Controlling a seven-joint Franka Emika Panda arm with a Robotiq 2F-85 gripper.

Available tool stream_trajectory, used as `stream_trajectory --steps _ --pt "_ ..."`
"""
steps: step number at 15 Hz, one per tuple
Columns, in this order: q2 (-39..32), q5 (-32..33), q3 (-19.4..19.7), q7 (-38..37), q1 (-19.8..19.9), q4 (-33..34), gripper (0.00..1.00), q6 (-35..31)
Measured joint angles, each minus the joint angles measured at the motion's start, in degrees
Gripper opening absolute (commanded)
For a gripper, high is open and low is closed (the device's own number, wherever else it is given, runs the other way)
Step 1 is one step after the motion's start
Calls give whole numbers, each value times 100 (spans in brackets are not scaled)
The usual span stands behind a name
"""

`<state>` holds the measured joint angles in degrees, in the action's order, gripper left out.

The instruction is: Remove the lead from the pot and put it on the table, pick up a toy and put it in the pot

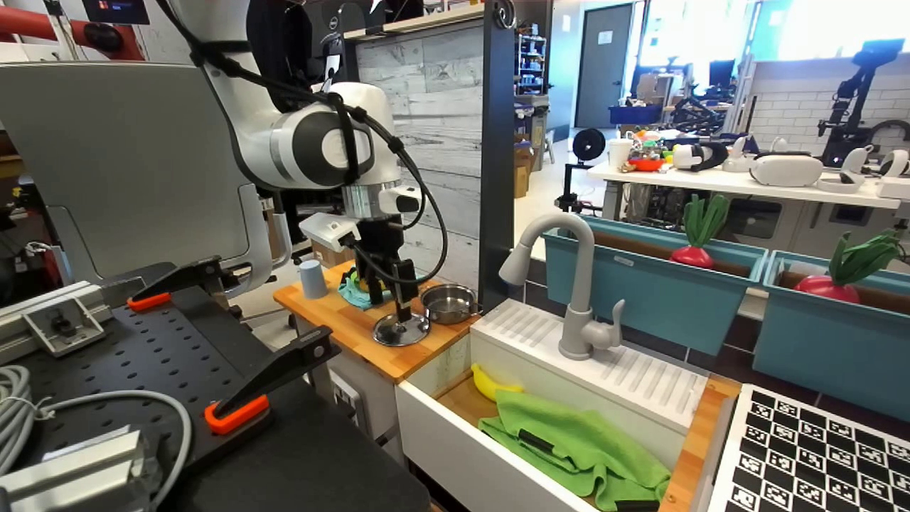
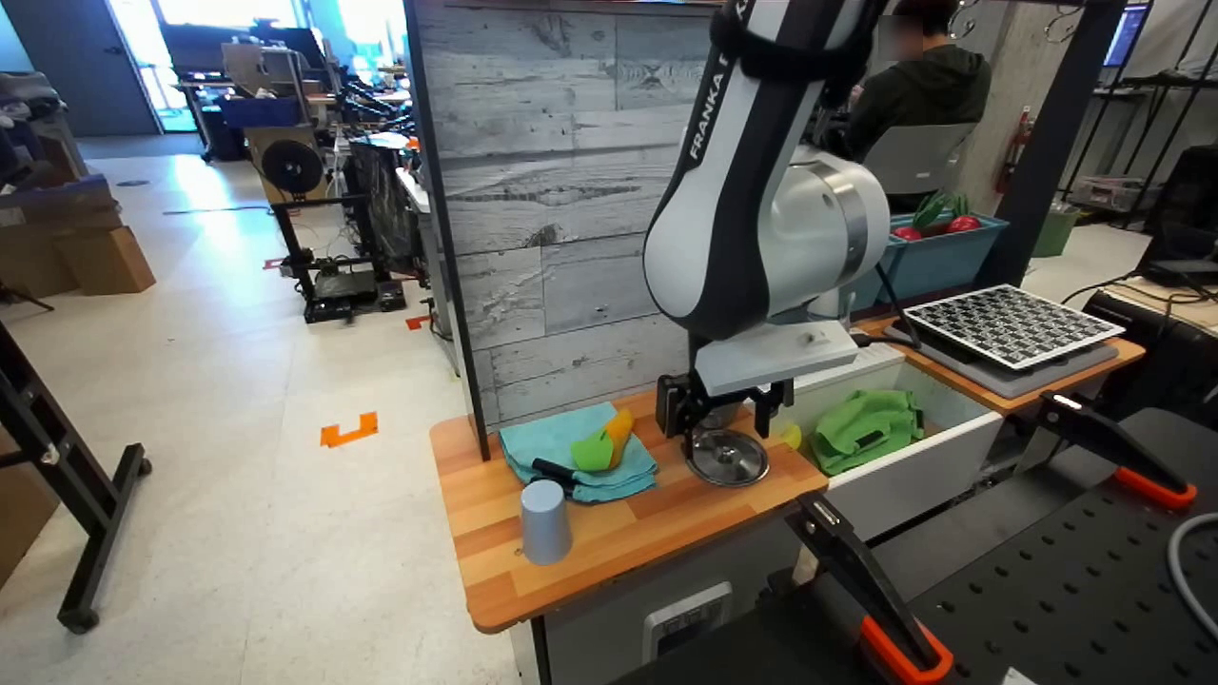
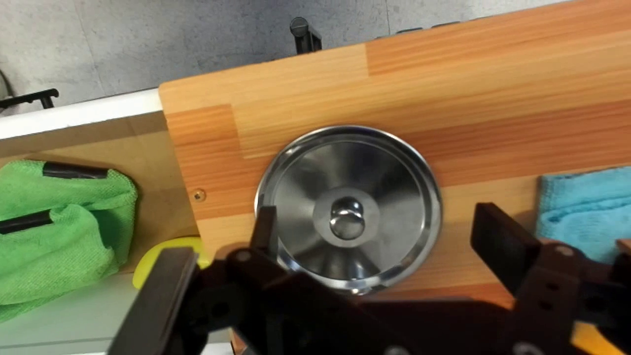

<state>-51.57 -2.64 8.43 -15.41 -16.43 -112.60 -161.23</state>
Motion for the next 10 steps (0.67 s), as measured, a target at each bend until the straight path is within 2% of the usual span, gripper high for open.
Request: stream_trajectory --steps 3,6,10 --pt "423 -35 -181 0 116 -245 100 -41" --pt "808 -263 -451 -32 405 -312 100 -41" --pt "945 -677 -698 -120 672 -198 100 -73"
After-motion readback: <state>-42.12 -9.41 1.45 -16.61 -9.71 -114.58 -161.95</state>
